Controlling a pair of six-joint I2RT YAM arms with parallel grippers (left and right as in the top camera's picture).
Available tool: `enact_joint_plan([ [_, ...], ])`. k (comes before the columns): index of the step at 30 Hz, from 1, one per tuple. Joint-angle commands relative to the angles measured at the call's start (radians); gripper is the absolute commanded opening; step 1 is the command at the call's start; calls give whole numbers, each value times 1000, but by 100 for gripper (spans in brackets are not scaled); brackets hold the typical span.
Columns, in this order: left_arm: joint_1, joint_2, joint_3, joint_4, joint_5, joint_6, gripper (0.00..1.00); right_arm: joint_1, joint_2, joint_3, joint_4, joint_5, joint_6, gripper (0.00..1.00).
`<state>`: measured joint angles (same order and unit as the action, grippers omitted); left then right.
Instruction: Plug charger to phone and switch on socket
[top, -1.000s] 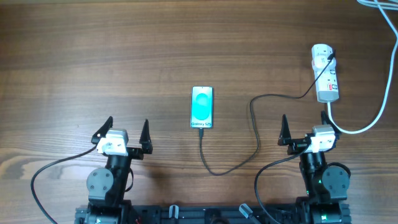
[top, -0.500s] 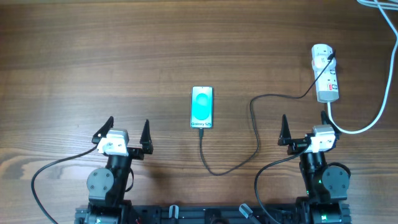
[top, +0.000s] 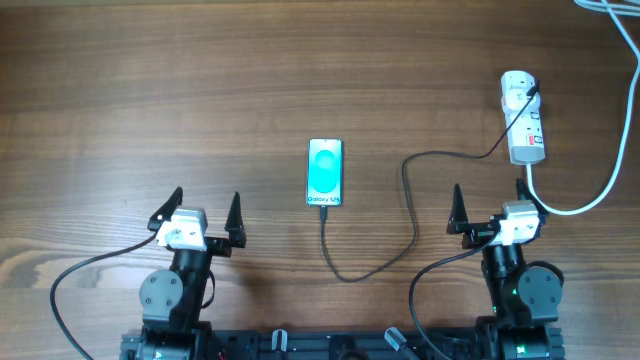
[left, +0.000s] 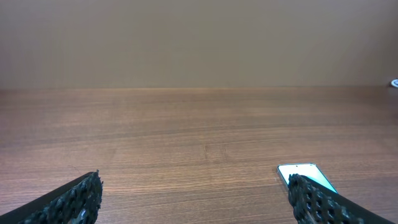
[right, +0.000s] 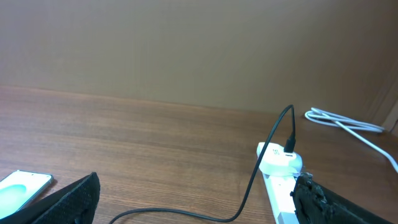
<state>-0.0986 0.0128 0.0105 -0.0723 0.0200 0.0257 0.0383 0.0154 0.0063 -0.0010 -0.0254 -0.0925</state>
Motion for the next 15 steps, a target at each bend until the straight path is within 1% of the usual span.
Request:
enact_joint_plan([
  [1,5,-10,-5,-4,1,19,100,-3,-8,-1,3,-9,-12,100],
  [15,5,-10,-5,-4,1,19,100,-3,-8,-1,3,-9,-13,100],
])
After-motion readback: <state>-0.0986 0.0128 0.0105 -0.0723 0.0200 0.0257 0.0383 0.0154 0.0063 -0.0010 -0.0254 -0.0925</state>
